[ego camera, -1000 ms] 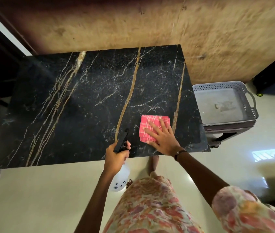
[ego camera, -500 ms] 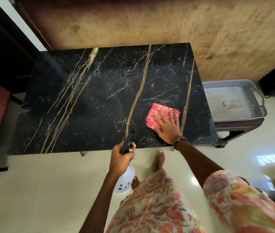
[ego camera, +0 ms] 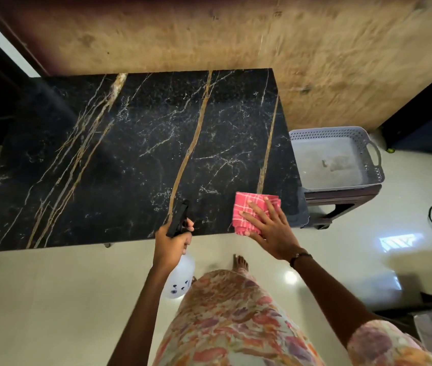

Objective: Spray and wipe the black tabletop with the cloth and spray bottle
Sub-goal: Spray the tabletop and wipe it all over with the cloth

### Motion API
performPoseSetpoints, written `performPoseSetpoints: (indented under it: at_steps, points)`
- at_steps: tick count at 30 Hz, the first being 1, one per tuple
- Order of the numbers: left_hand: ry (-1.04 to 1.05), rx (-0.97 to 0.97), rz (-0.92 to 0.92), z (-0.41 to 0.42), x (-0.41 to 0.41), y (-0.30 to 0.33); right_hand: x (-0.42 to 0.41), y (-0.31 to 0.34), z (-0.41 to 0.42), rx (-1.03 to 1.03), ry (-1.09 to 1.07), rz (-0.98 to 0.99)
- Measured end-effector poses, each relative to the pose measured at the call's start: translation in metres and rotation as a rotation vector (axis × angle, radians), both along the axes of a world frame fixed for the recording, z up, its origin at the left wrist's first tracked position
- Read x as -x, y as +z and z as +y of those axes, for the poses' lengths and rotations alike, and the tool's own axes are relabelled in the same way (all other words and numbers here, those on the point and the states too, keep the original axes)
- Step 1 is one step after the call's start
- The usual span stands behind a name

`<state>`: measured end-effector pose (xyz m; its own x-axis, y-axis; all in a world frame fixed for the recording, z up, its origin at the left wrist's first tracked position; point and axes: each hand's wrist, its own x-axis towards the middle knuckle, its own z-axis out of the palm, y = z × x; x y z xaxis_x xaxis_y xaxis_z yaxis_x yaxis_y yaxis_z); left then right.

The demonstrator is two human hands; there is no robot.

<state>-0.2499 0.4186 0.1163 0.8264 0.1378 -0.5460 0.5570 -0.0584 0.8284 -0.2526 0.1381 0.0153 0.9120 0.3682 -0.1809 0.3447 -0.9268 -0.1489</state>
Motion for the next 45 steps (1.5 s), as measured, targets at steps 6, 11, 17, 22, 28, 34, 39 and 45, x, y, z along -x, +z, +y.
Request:
performPoseSetpoints:
  at_steps: [6, 11, 17, 22, 28, 34, 39, 45]
  points:
    - [0.069, -0.028, -0.001, -0.027, -0.009, 0.001, -0.033, 0.008, -0.086, 0.042, -0.113, 0.071]
    - [0.095, -0.029, -0.014, -0.050, -0.007, 0.005, -0.093, 0.012, -0.091, 0.013, -0.209, 0.113]
    - [0.073, -0.036, 0.004, -0.068, -0.003, 0.001, -0.085, 0.009, -0.069, -0.033, -0.222, 0.099]
    - [0.079, -0.019, 0.004, -0.082, -0.005, 0.001, -0.016, -0.001, -0.084, -0.096, -0.160, -0.011]
    - [0.103, -0.029, -0.016, -0.091, -0.010, 0.003, 0.006, 0.001, -0.088, -0.053, -0.139, 0.025]
    - [0.128, -0.039, -0.035, -0.091, -0.014, 0.007, -0.040, 0.006, -0.095, -0.035, -0.132, 0.069]
    - [0.083, -0.039, -0.027, -0.089, -0.014, 0.007, -0.065, 0.013, -0.057, -0.045, -0.336, 0.122]
    - [-0.019, -0.033, -0.007, -0.086, -0.024, 0.003, -0.057, 0.012, -0.029, -0.031, -0.191, 0.102]
